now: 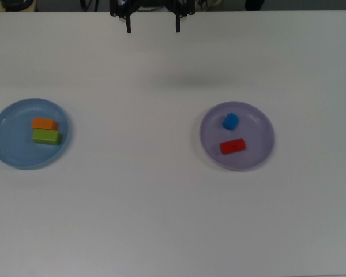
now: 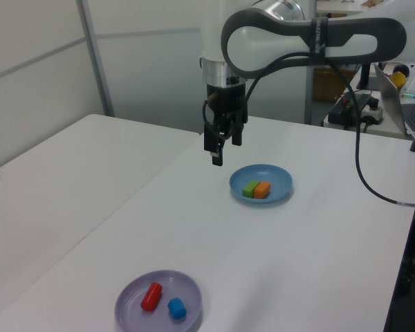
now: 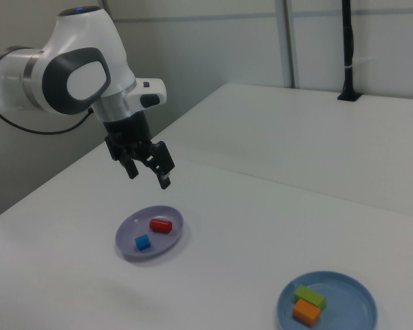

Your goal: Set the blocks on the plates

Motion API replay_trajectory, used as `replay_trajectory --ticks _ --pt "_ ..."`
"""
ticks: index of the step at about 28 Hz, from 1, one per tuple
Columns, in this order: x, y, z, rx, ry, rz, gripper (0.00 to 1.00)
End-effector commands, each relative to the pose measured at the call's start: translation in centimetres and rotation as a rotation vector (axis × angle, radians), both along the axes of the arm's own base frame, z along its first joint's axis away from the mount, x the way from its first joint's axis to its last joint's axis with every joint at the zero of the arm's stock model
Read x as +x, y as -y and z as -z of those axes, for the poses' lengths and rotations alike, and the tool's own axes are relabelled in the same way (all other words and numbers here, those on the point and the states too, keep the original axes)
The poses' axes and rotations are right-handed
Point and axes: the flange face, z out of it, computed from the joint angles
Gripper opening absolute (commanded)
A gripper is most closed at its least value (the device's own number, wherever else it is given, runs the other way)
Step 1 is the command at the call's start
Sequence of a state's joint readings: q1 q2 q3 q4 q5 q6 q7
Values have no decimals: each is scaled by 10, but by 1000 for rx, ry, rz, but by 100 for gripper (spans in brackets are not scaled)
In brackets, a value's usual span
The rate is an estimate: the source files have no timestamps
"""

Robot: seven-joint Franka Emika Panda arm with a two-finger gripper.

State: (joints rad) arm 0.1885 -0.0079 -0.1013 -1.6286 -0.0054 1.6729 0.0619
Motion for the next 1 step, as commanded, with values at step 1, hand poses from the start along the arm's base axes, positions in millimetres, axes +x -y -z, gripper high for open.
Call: replay_trajectory --ticks 1 --pt "3 0 1 22 17 -1 100"
